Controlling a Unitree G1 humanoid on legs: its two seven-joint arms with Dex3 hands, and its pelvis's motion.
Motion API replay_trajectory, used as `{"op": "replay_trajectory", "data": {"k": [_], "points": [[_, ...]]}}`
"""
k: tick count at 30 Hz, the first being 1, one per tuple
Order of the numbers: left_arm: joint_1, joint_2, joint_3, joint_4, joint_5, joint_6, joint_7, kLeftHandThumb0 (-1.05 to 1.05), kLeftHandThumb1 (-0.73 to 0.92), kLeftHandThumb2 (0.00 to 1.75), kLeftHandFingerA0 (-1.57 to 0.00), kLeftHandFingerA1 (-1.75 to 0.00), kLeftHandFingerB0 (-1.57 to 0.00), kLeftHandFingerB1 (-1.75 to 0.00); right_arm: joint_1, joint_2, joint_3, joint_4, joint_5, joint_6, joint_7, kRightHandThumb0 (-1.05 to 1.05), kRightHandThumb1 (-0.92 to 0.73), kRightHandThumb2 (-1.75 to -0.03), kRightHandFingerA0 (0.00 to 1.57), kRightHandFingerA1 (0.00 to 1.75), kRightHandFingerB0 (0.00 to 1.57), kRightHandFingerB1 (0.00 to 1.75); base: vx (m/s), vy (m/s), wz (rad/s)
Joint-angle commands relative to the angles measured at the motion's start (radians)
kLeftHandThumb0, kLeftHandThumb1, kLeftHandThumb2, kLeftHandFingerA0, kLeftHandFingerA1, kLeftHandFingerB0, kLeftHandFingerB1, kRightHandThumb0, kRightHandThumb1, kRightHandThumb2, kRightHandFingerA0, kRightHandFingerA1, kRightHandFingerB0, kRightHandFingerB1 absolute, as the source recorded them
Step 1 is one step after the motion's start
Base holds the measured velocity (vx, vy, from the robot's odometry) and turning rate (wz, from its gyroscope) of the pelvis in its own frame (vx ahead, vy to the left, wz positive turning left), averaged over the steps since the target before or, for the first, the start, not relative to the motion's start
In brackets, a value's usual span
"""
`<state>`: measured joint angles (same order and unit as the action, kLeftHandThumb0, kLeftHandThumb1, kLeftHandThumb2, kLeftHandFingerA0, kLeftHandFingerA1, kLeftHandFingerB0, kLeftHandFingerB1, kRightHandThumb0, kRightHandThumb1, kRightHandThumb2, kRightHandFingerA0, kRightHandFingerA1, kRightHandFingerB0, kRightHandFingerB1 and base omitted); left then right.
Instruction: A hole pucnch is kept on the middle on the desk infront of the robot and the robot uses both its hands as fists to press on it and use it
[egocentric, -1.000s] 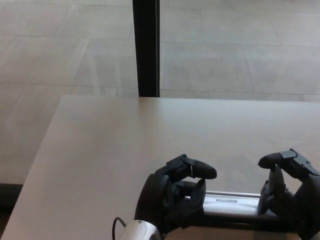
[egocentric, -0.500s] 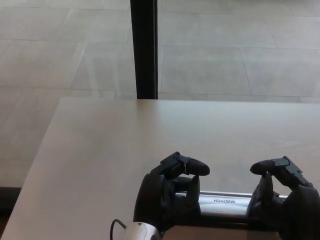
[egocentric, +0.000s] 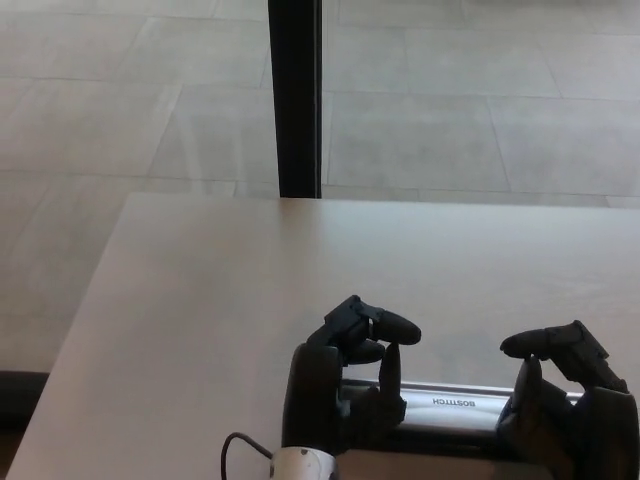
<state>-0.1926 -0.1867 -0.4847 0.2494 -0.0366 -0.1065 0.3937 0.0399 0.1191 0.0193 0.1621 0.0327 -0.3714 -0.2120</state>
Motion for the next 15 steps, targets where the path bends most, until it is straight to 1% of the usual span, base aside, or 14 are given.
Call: {"op": "replay_trajectory", "data": {"k": [1, 2, 3, 4, 5, 6, 7, 8, 9, 10, 11, 12, 13, 15], "points": [[-0.046, -0.01, -0.201, 0.302, 0.52, -0.318, 0.492, -0.24, 0.66, 1.05, -0.9, -1.75, -0.69, -1.43, 0.034, -0.123, 0.004, 0.388, -0.458, -0.343, -0.496, -0.33, -0.62, -1.02, 1.05, 1.75, 0.73, 1.71, 0.0, 0.0, 0.0], [-0.054, -0.005, -0.208, 0.311, 0.53, -0.321, 0.499, -0.24, 0.63, 1.06, -0.9, -1.75, -0.72, -1.38, 0.033, -0.129, 0.008, 0.397, -0.459, -0.333, -0.498, -0.34, -0.63, -1.01, 1.06, 1.75, 0.74, 1.75, 0.0, 0.0, 0.0], [-0.089, 0.016, -0.238, 0.351, 0.562, -0.346, 0.52, -0.23, 0.62, 1.04, -0.89, -1.75, -0.72, -1.35, 0.022, -0.154, 0.036, 0.433, -0.493, -0.295, -0.542, -0.33, -0.62, -1.03, 1.03, 1.75, 0.74, 1.7, 0.0, 0.0, 0.0], [-0.11, 0.036, -0.265, 0.37, 0.581, -0.36, 0.505, -0.28, 0.63, 1.03, -0.89, -1.75, -0.7, -1.41, 0.014, -0.167, 0.058, 0.458, -0.509, -0.291, -0.554, -0.35, -0.64, -1.04, 1.03, 1.75, 0.77, 1.67, 0.0, 0.0, 0.0], [-0.125, 0.05, -0.285, 0.374, 0.603, -0.352, 0.511, -0.29, 0.63, 1.03, -0.89, -1.75, -0.7, -1.44, 0.007, -0.173, 0.066, 0.47, -0.514, -0.289, -0.555, -0.34, -0.63, -1.06, 1.04, 1.75, 0.76, 1.62, 0.0, 0.0, 0.0], [-0.139, 0.065, -0.304, 0.377, 0.625, -0.342, 0.519, -0.3, 0.61, 1.04, -0.9, -1.75, -0.7, -1.47, 0.0, -0.184, 0.08, 0.484, -0.526, -0.279, -0.566, -0.32, -0.62, -1.09, 1.03, 1.75, 0.83, 1.51, 0.0, 0.0, 0.0], [-0.156, 0.079, -0.325, 0.384, 0.65, -0.337, 0.533, -0.29, 0.6, 1.07, -0.91, -1.75, -0.73, -1.46, -0.005, -0.194, 0.092, 0.503, -0.536, -0.274, -0.577, -0.29, -0.61, -1.06, 0.99, 1.75, 0.81, 1.51, 0.0, 0.0, 0.0], [-0.19, 0.103, -0.365, 0.403, 0.697, -0.331, 0.564, -0.27, 0.58, 1.08, -0.92, -1.75, -0.75, -1.46, -0.007, -0.207, 0.113, 0.525, -0.548, -0.248, -0.588, -0.25, -0.61, -1.05, 0.98, 1.75, 0.81, 1.47, 0.0, 0.0, 0.0], [-0.204, 0.112, -0.384, 0.413, 0.711, -0.321, 0.562, -0.3, 0.57, 1.1, -0.93, -1.75, -0.74, -1.49, -0.008, -0.213, 0.123, 0.541, -0.55, -0.244, -0.592, -0.32, -0.57, -1.09, 1.2, 1.37, 0.97, 1.19, 0.0, 0.0, 0.0], [-0.218, 0.123, -0.405, 0.418, 0.727, -0.298, 0.552, -0.32, 0.58, 1.1, -0.93, -1.75, -0.73, -1.53, -0.011, -0.222, 0.134, 0.559, -0.556, -0.252, -0.601, -0.23, -0.65, -0.9, 1.16, 1.69, 0.79, 1.32, 0.0, 0.0, 0.0], [-0.226, 0.126, -0.416, 0.425, 0.732, -0.291, 0.555, -0.32, 0.58, 1.1, -0.93, -1.75, -0.73, -1.53, -0.015, -0.227, 0.141, 0.57, -0.56, -0.258, -0.611, -0.23, -0.65, -0.9, 1.16, 1.69, 0.79, 1.32, 0.0, 0.0, 0.0], [-0.235, 0.131, -0.423, 0.427, 0.731, -0.288, 0.541, -0.32, 0.59, 1.05, -0.89, -1.75, -0.69, -1.58, -0.022, -0.23, 0.144, 0.581, -0.558, -0.26, -0.613, -0.3, -0.78, -0.75, 0.91, 1.75, 0.78, 1.38, 0.0, 0.0, 0.0], [-0.257, 0.141, -0.442, 0.44, 0.743, -0.283, 0.533, -0.28, 0.5, 1.07, -0.95, -1.75, -0.68, -1.64, -0.026, -0.234, 0.146, 0.589, -0.549, -0.256, -0.599, -0.38, -0.82, -0.69, 0.89, 1.72, 0.7, 0.91, 0.0, 0.0, 0.0], [-0.285, 0.144, -0.47, 0.466, 0.759, -0.284, 0.557, -0.28, 0.5, 1.07, -0.95, -1.75, -0.68, -1.64, -0.027, -0.24, 0.151, 0.598, -0.54, -0.254, -0.589, -0.38, -0.82, -0.69, 0.89, 1.72, 0.7, 0.91, 0.0, 0.0, 0.0]]}}
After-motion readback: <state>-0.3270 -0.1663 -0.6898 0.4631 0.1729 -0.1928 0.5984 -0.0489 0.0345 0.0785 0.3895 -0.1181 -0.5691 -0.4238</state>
